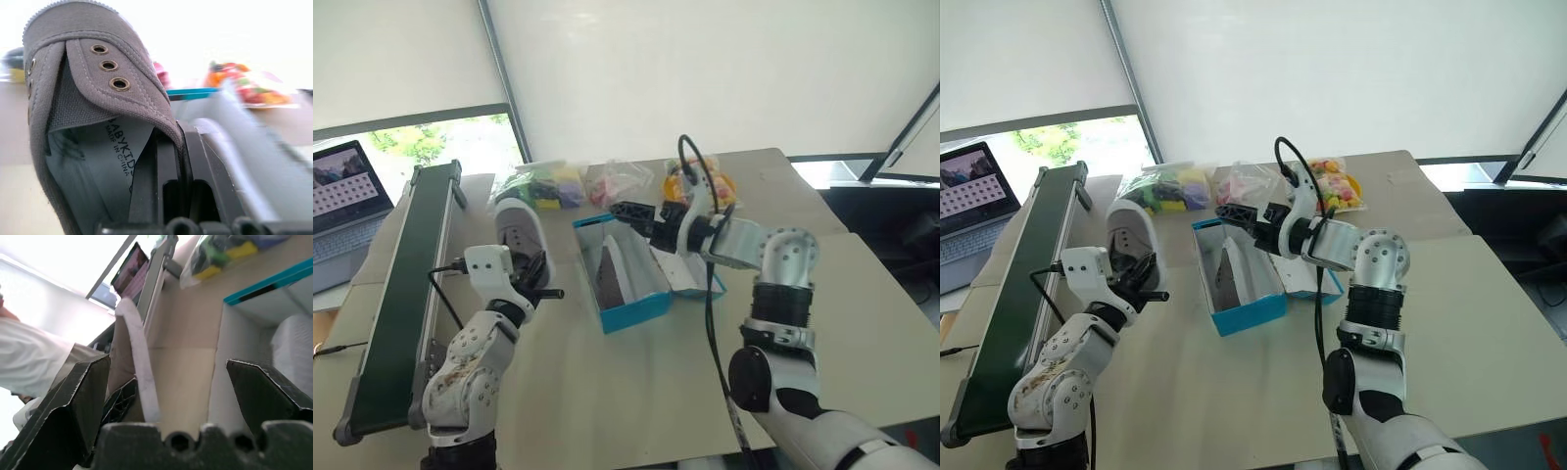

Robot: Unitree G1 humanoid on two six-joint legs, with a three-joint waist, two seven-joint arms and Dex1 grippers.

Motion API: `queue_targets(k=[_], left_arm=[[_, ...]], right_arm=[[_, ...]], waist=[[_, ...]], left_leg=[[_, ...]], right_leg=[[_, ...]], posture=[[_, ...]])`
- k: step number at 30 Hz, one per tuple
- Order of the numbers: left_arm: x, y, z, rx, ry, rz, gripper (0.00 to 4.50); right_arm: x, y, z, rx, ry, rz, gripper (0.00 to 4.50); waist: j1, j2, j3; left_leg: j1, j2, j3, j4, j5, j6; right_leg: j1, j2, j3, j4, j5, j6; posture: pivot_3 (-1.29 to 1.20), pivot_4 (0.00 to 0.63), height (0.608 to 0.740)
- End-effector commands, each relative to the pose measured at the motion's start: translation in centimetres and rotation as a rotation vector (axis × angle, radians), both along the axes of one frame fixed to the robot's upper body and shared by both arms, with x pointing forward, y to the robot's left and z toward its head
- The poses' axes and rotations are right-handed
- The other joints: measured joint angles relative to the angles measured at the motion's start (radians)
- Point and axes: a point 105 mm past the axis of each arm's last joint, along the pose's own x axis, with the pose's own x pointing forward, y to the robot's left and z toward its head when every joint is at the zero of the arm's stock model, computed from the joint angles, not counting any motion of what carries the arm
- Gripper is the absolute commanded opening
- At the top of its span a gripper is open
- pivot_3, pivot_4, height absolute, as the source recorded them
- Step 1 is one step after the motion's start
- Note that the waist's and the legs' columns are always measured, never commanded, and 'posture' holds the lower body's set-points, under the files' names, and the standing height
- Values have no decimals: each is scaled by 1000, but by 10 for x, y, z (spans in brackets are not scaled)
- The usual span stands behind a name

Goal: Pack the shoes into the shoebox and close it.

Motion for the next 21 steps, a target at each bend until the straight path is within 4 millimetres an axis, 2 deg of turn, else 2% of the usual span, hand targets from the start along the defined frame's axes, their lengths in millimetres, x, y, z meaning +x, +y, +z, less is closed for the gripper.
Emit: queue_targets(k=[1, 5, 7, 15, 20, 21], left_arm=[[-12, -25, 29, -41, -105, -170, 28], [-23, -46, 31, -87, -86, -326, 28], [-28, -52, 31, -95, -73, -379, 28], [-30, -57, 30, -84, -57, -409, 28], [-29, -58, 31, -82, -62, -411, 28], [-29, -58, 31, -81, -62, -409, 6]], right_arm=[[-3, 8, 5, -43, -17, 80, 4500], [-4, 16, -6, -94, 5, 127, 4500], [-4, 20, -5, -86, 13, 147, 4500], [-5, 37, 6, -64, -11, 193, 4500], [-8, 43, 3, -68, -14, 209, 4500], [-9, 43, 2, -68, -14, 208, 4243]], waist=[[1, 0, 0], [-2, 0, 0], [-3, 0, 0], [-2, 0, 0], [-2, 0, 0], [-2, 0, 0]], left_leg=[[0, -1, 0, 0, 0, 0], [0, -1, 0, 0, 0, 1], [0, -1, 0, 0, 0, 1], [0, 0, -2, 0, 0, 0], [1, 0, -2, 0, 0, 0], [1, 0, -2, 0, 0, 0]], right_leg=[[0, 0, 0, 0, 0, 0], [1, 0, 0, 1, 0, 0], [1, 0, 0, 0, 0, 0], [1, 0, 0, 0, 0, 0], [0, 1, 0, 0, 0, 0], [0, 1, 0, 0, 0, 0]], posture=[[0, 150, 646], [0, 150, 646], [0, 150, 646], [0, 150, 646], [0, 150, 646], [0, 150, 646]])
